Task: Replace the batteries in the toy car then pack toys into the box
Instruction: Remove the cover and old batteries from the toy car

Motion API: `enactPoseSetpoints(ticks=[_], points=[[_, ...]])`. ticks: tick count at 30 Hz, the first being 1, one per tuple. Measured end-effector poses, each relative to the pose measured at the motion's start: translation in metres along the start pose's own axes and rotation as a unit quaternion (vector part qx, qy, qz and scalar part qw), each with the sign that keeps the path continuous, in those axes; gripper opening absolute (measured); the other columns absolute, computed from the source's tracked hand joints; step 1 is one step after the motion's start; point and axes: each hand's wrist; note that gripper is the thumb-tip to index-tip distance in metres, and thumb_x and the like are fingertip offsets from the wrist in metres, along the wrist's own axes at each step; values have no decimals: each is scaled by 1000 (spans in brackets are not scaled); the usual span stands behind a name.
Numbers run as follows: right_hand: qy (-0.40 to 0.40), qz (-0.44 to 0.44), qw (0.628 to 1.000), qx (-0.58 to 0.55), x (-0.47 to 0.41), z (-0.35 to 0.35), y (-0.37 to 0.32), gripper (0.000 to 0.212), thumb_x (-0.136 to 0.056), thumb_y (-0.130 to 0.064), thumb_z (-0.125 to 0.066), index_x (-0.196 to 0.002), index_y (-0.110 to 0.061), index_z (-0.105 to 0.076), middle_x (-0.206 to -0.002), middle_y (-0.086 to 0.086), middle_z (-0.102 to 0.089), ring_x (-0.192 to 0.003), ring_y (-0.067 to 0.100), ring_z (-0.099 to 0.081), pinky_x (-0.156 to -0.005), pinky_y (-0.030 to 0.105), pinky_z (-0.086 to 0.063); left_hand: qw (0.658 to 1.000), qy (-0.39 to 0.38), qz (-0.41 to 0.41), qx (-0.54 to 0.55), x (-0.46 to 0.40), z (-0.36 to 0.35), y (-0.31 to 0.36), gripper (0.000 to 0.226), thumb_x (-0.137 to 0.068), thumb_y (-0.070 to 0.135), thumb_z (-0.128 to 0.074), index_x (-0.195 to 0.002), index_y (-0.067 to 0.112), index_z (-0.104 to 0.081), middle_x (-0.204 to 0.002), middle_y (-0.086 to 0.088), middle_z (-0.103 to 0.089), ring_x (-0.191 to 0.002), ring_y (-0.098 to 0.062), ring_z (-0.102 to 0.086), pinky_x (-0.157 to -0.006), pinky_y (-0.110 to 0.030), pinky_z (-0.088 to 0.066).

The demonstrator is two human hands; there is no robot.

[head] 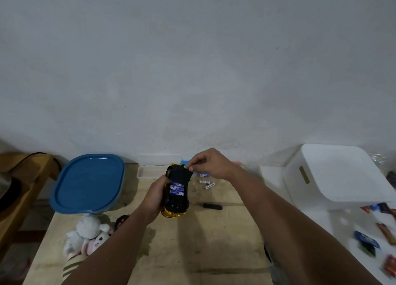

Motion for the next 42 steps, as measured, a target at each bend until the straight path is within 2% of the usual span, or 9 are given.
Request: enactPoseSetpoints(ticks=[2, 5, 8, 13, 17, 20, 24, 33, 42], points=[[37, -6, 999, -11, -1, 8, 4, 12, -86, -9, -76, -92, -17, -81, -91, 4, -78, -85, 21, -71, -83, 32, -58, 1000, 19, 1, 17, -5, 7, -6, 48, -91, 42, -56, -119, 7, -73, -103, -19, -77, -87, -32, -76, -69, -38, -62], [76, -39, 996, -20, 2, 14, 21, 10, -85, -6, -76, -91, -13, -80, -89, 8, -77, -79, 15, -69, -75, 28, -58, 999, 43, 14, 18, -12, 19, -17, 47, -98, 35, -49, -124, 1, -68, -101, -24, -74, -86, -35, -73, -72, -41, -61], [90, -94, 991, -14, 5, 7, 51, 7, -85, -2, -75, -90, -7, -78, -85, 4, -76, -75, 11, -69, -69, 23, -57, 995, 98, 9, -14, -22, 31, -34, 42, -104, 29, -45, -127, -2, -62, -115, -36, -69, -90, -39, -70, -84, -51, -57], [-4, -167, 980, 108, 14, -31, 110, 13, -82, -2, -72, -90, -8, -81, -81, 0, -75, -70, 4, -65, -76, 28, -55, 986, 161, 6, -45, -33, 41, -63, 26, -106, 17, -47, -120, 14, -69, -101, -17, -77, -88, -34, -74, -77, -40, -58], [-79, -195, 967, 141, 20, -70, 147, 14, -82, -4, -73, -91, -10, -82, -91, 4, -78, -87, 13, -71, -83, 29, -57, 986, 159, 34, -44, -47, 43, -85, 28, -106, 13, -51, -129, 17, -67, -111, -15, -76, -99, -37, -73, -91, -47, -58], [-101, -195, 963, 155, 21, -94, 168, 15, -83, -4, -71, -93, -9, -81, -94, 6, -78, -85, 11, -69, -75, 21, -52, 985, 159, 52, -40, -53, 43, -97, 29, -107, 11, -53, -131, 21, -64, -109, -6, -75, -96, -30, -73, -80, -38, -57], [-99, -193, 962, 166, 17, -112, 185, 16, -86, -3, -69, -95, -9, -81, -98, 6, -77, -91, 18, -69, -80, 27, -55, 985, 157, 63, -40, -56, 45, -107, 30, -107, 11, -53, -132, 22, -65, -107, -1, -77, -94, -26, -75, -76, -35, -58], [-81, -188, 965, 164, 11, -121, 192, 13, -87, -9, -71, -95, -15, -79, -98, 1, -76, -91, 14, -69, -89, 37, -57, 989, 134, 51, -41, -60, 45, -110, 36, -106, 5, -51, -140, 11, -64, -113, -13, -75, -99, -33, -71, -95, -44, -56], [-46, -201, 964, 168, 17, -125, 190, 18, -89, -14, -68, -104, -20, -77, -107, -3, -75, -97, 14, -68, -92, 32, -55, 989, 133, 60, -36, -55, 41, -104, 34, -107, 7, -51, -139, 14, -63, -121, -17, -73, -109, -36, -70, -101, -50, -55]])
Point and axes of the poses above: each hand's wrist, its own x-axis away from the middle knuckle, its own z-axis out of the back of the hand, y = z × x
